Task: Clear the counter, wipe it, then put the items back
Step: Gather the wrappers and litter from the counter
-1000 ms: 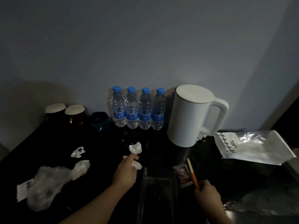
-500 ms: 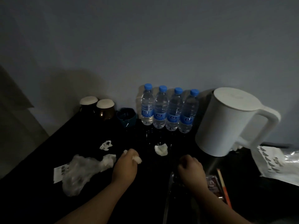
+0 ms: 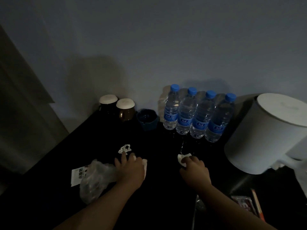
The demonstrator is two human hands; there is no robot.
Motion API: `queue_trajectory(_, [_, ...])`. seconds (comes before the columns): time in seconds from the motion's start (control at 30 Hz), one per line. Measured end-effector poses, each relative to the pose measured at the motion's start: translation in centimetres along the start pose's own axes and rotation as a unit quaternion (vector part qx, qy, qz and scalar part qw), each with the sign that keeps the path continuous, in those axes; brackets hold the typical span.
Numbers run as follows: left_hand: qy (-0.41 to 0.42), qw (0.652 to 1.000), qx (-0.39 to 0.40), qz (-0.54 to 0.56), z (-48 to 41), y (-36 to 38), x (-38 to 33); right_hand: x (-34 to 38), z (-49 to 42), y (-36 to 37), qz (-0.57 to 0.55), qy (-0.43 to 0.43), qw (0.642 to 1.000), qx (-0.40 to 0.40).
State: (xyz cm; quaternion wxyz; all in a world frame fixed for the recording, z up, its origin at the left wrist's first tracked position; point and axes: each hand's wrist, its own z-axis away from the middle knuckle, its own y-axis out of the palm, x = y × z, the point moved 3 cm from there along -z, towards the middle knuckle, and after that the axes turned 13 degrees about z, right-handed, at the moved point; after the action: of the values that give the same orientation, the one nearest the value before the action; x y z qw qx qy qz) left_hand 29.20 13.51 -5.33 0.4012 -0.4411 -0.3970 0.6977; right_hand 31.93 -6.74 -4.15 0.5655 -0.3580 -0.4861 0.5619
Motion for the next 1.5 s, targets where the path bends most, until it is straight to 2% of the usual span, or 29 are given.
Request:
queue_trajectory(0.1, [-0.019, 0.998, 0.058, 0.029, -0.4, 0.4, 0.3, 0.3, -1.0, 0.3, 0.016, -0.017, 0.999, 0.048])
queue_trajectory(0.27, [0.018, 0.993, 0.098, 0.07, -0.5, 2.0, -0.3, 0.5, -2.3, 1.3, 0.026, -0.019, 0.992, 0.124])
queue_trajectory(0.43, [0.027, 0.993, 0.058, 0.095, -0.2, 2.2, -0.9, 0.2, -2.3, 1.9, 0.048, -0.034, 0.985, 0.164])
queue_trajectory(0.7, [0.009, 0.982, -0.012, 0.19, 0.2, 1.7, -1.6, 0.2, -1.2, 1.2, 0.011, -0.011, 0.991, 0.13])
queue_trajectory(0.83, [-0.028, 0.938, -0.04, 0.344, 0.2, 0.4, -2.2, 0.9, -0.1, 0.6, -0.123, 0.011, 0.989, 0.083])
queue_trajectory(0.93, [-0.071, 0.897, -0.075, 0.429, 0.3, -0.5, -2.6, 1.6, 1.2, -0.1, -0.236, 0.026, 0.97, 0.052])
queue_trajectory(1.03, [-0.072, 0.857, -0.095, 0.501, 1.1, -1.5, -4.0, 2.1, 2.2, -1.1, -0.302, 0.032, 0.953, 0.019])
queue_trajectory(1.27, [-0.115, 0.769, -0.033, 0.628, 2.9, -1.9, -6.1, 2.9, 4.7, -2.8, -0.434, 0.024, 0.9, -0.025])
queue_trajectory(1.33, [-0.121, 0.757, -0.028, 0.641, 3.5, -2.1, -6.6, 3.0, 5.6, -3.1, -0.46, 0.011, 0.888, -0.027])
queue_trajectory(1.43, [-0.12, 0.767, -0.036, 0.629, 4.2, -2.5, -7.2, 2.8, 6.9, -3.7, -0.489, -0.004, 0.871, -0.043])
queue_trajectory(1.5, [-0.115, 0.758, -0.021, 0.642, 4.6, -2.6, -7.7, 2.5, 7.5, -4.0, -0.507, -0.003, 0.86, -0.053])
